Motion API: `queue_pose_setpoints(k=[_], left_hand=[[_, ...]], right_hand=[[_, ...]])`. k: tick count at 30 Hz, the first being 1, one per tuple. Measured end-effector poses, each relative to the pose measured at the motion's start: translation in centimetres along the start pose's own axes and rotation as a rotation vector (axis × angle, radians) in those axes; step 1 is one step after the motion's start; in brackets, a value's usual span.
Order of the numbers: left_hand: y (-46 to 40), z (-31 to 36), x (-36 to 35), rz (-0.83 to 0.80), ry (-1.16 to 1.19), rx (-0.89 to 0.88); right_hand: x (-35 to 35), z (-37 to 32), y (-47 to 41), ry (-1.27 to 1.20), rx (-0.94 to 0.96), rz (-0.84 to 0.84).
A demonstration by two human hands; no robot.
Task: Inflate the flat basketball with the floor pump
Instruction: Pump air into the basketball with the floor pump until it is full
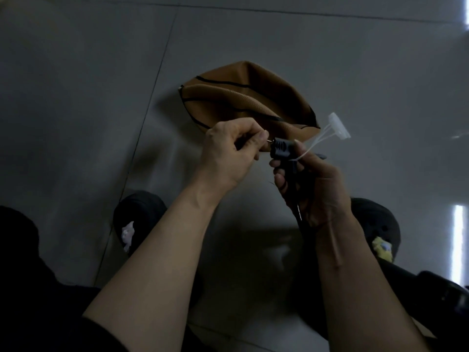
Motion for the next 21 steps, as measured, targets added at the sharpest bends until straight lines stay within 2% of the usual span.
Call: queue_pose_setpoints(k=[4, 7, 11, 13, 18, 21], left_hand=[[0.4, -0.2, -0.5, -0.004, -0.057, -0.019], [0.6, -0.4, -0.5, 0.023, -0.023, 0.031], [-0.3, -0.3, -0.2, -0.044, 0.031, 0.061], [0.0, -0.5, -0.7, -0.009, 0.188, 0.135], [1.6, -1.5, -3.2, 0.178, 0.763, 0.482], [2.4, -0.4, -5.0, 0.136, 0.955, 0.544]], right_hand=[[0.0, -0.1, -0.2, 0.078, -0.004, -0.003], [0.0, -0.4, -0.5, 0.12, 0.019, -0.015], [-0.1, -0.3, -0.7, 0.132, 0.055, -0.044], [-0.2, -0.3, -0.5, 0.101, 0.066, -0.042], [-0.5, 0.1, -0.3, -0.007, 0.062, -0.049], [-0.5, 0.0, -0.6, 0.025, 0.077, -0.049]])
Point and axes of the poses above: each hand's wrist, its own y-axis away from the middle knuckle, its own x-axis out of the back of the hand, z = x × y, the point moved 6 cm from there along -y, towards the middle knuckle, and after that the axes turned 12 degrees about -x, right-handed, at the moved point
